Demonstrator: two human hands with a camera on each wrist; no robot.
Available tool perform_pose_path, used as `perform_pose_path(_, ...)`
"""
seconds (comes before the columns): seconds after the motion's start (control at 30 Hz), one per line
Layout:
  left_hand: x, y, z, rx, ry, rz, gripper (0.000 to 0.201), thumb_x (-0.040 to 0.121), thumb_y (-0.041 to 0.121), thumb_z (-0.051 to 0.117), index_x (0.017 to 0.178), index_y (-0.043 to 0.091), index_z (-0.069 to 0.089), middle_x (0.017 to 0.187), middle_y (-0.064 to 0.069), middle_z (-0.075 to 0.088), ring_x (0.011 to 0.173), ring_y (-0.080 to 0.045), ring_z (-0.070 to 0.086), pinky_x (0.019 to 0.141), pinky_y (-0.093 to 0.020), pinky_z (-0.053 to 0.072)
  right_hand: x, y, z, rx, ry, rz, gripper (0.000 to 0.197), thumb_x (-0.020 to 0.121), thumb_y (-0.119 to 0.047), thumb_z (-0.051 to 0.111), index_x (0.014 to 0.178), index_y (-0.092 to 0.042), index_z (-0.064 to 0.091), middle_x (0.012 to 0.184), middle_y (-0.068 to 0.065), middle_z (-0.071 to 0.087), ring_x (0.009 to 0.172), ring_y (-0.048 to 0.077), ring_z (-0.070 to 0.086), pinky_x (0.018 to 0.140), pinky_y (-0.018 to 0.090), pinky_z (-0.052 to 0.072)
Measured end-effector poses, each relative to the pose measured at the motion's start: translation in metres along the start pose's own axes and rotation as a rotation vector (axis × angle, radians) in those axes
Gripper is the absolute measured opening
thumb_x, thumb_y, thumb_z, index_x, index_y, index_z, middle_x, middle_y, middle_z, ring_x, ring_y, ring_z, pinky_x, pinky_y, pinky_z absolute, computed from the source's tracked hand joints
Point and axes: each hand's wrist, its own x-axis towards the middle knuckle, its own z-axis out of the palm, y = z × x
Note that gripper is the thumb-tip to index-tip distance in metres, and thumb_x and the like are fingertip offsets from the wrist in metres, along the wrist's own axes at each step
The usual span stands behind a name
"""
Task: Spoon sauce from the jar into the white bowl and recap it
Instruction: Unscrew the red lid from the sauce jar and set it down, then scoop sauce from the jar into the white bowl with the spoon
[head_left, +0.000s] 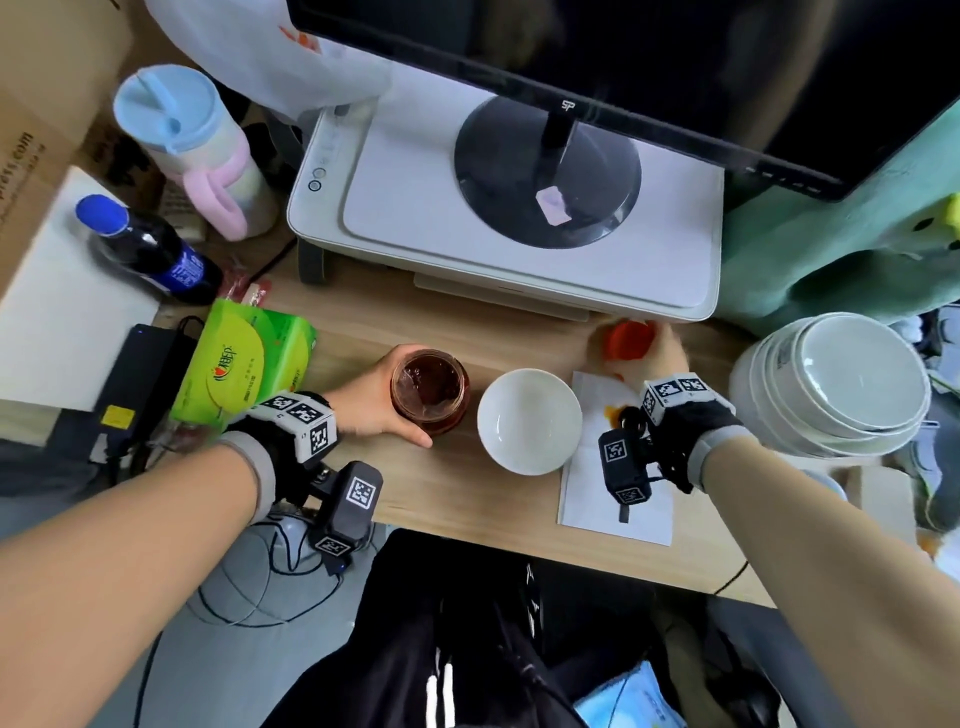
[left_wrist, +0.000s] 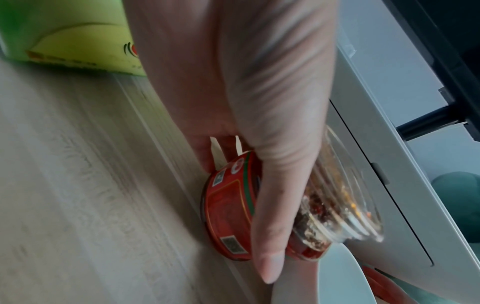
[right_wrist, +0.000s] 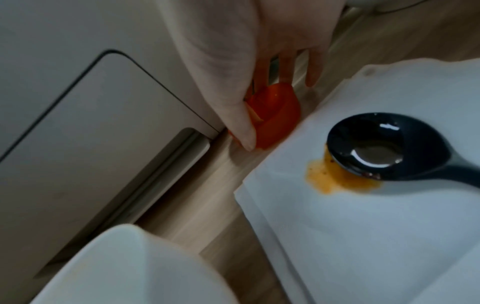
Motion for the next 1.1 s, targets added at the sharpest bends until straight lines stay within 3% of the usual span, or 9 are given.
perform_pose_path(0.07, 0.000, 0.000, 0.000, -0.012, -0.003, -0.008, 0.099, 0.035, 0.022, 0.088, 0.114, 0.035, 0.030, 0.117, 0.014, 0.043, 0.104, 0.026, 0.040, 0.089, 0.007, 0.026, -0.003, -0.001, 0.000, 0.007, 0.001, -0.032, 0.076, 0.066, -0.022, 0.079, 0.131, -0.008, 0.042, 0.133, 0.019, 0.049, 0.124, 0.038, 0.044, 0.107, 0.043, 0.036)
perform_pose_path(0.17, 0.000, -0.001, -0.001, -0.001, -0.003, -0.017, 0.105, 0.035, 0.026, 0.087, 0.122, 0.023, 0.028, 0.122, 0.004, 0.043, 0.111, 0.008, 0.043, 0.089, 0.007, 0.027, -0.010, 0.002, -0.006, 0.042, 0.075, -0.019, 0.076, 0.066, -0.025, 0.080, 0.131, -0.007, 0.043, 0.133, 0.020, 0.047, 0.124, 0.037, 0.044, 0.106, 0.041, 0.036)
perform_pose_path(0.3, -0.001, 0.003, -0.001, 0.044, 0.013, -0.009, 0.099, 0.045, -0.002, 0.086, 0.123, 0.018, 0.028, 0.124, -0.001, 0.042, 0.119, -0.011, 0.040, 0.088, 0.006, 0.027, -0.031, 0.019, -0.017, 0.170, 0.165, 0.102, 0.063, 0.077, -0.025, 0.071, 0.132, -0.006, 0.045, 0.132, 0.017, 0.052, 0.122, 0.031, 0.049, 0.101, 0.036, 0.039)
perform_pose_path(0.5, -0.005, 0.012, 0.000, 0.118, 0.025, -0.057, 0.102, 0.049, 0.003, 0.086, 0.131, 0.008, 0.025, 0.123, 0.002, 0.039, 0.118, -0.010, 0.037, 0.101, -0.021, 0.025, -0.074, 0.042, -0.018, 0.217, 0.136, 0.314, 0.041, 0.085, -0.026, 0.062, 0.119, -0.003, 0.057, 0.121, 0.019, 0.063, 0.113, 0.033, 0.058, 0.092, 0.033, 0.043)
perform_pose_path(0.67, -0.008, 0.007, 0.006, 0.110, 0.086, -0.038, 0.103, 0.050, 0.007, 0.086, 0.132, 0.010, 0.025, 0.124, 0.003, 0.038, 0.120, -0.012, 0.038, 0.102, -0.021, 0.025, -0.106, 0.059, -0.002, 0.095, -0.088, 0.359, 0.022, 0.079, -0.026, 0.063, 0.077, -0.005, 0.063, 0.072, 0.019, 0.060, 0.065, 0.030, 0.057, 0.056, 0.028, 0.040)
perform_pose_path(0.77, -0.011, 0.001, 0.010, 0.120, 0.131, -0.021, 0.105, 0.050, 0.012, 0.087, 0.133, 0.013, 0.022, 0.124, 0.004, 0.037, 0.121, -0.012, 0.038, 0.103, -0.024, 0.026, -0.120, 0.062, 0.005, 0.047, -0.139, 0.355, 0.019, 0.080, -0.016, 0.065, 0.085, 0.002, 0.068, 0.071, 0.022, 0.062, 0.074, 0.033, 0.062, 0.055, 0.028, 0.044)
perform_pose_path(0.9, -0.013, -0.002, 0.015, 0.121, 0.225, 0.029, 0.102, 0.048, 0.015, 0.088, 0.130, 0.017, 0.028, 0.129, -0.001, 0.042, 0.121, -0.015, 0.040, 0.104, -0.028, 0.029, -0.129, 0.062, 0.010, -0.006, -0.140, 0.340, 0.027, 0.082, -0.013, 0.064, 0.100, 0.006, 0.069, 0.104, 0.024, 0.071, 0.095, 0.036, 0.067, 0.076, 0.035, 0.054)
perform_pose_path(1.03, -0.014, -0.004, 0.017, 0.093, 0.263, 0.041, 0.099, 0.048, 0.015, 0.087, 0.129, 0.020, 0.031, 0.132, -0.004, 0.046, 0.122, -0.016, 0.043, 0.104, -0.028, 0.030, -0.127, 0.066, 0.016, -0.008, -0.124, 0.328, 0.022, 0.083, -0.010, 0.059, 0.094, 0.002, 0.074, 0.085, 0.019, 0.073, 0.059, 0.024, 0.061, 0.052, 0.023, 0.045)
perform_pose_path(1.1, -0.014, -0.004, 0.017, 0.079, 0.270, 0.053, 0.098, 0.048, 0.014, 0.087, 0.129, 0.020, 0.032, 0.131, -0.004, 0.047, 0.122, -0.017, 0.044, 0.104, -0.029, 0.031, -0.126, 0.068, 0.016, 0.037, -0.101, 0.354, 0.022, 0.083, -0.009, 0.059, 0.094, 0.003, 0.074, 0.082, 0.021, 0.071, 0.054, 0.021, 0.052, 0.050, 0.020, 0.038)
